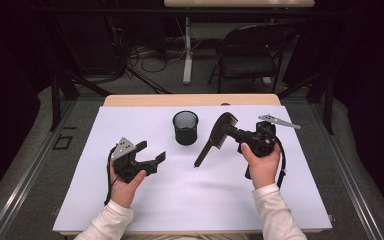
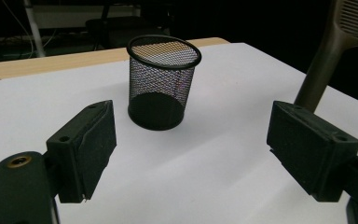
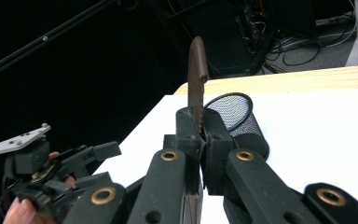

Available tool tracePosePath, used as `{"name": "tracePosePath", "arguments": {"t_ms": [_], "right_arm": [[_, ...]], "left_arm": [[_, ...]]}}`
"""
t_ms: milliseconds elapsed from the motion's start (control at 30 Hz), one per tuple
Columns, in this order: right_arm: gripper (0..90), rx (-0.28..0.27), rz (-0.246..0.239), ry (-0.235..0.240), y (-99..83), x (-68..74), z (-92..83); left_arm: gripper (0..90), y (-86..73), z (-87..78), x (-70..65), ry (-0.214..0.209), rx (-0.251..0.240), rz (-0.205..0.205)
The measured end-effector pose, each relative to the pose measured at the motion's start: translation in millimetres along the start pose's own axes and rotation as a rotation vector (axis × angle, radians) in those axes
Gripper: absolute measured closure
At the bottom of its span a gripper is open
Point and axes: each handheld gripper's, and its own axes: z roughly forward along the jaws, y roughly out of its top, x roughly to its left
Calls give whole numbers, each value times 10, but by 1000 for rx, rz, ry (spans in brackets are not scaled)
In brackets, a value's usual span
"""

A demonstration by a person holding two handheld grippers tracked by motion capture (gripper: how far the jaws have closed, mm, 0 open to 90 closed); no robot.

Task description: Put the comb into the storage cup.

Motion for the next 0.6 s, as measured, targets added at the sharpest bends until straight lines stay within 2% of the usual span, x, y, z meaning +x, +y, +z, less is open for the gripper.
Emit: {"name": "tracePosePath", "arguments": {"t_ms": [167, 367, 600], "right_arm": [[881, 7, 1, -13, 42, -49, 84], [881, -16, -9, -32, 74, -67, 154], [881, -29, -41, -60, 140, -51, 229]], "left_arm": [[161, 4, -8, 10, 7, -4, -5], [161, 4, -8, 19, 8, -1, -4], [161, 4, -12, 30, 18, 1, -1]]}}
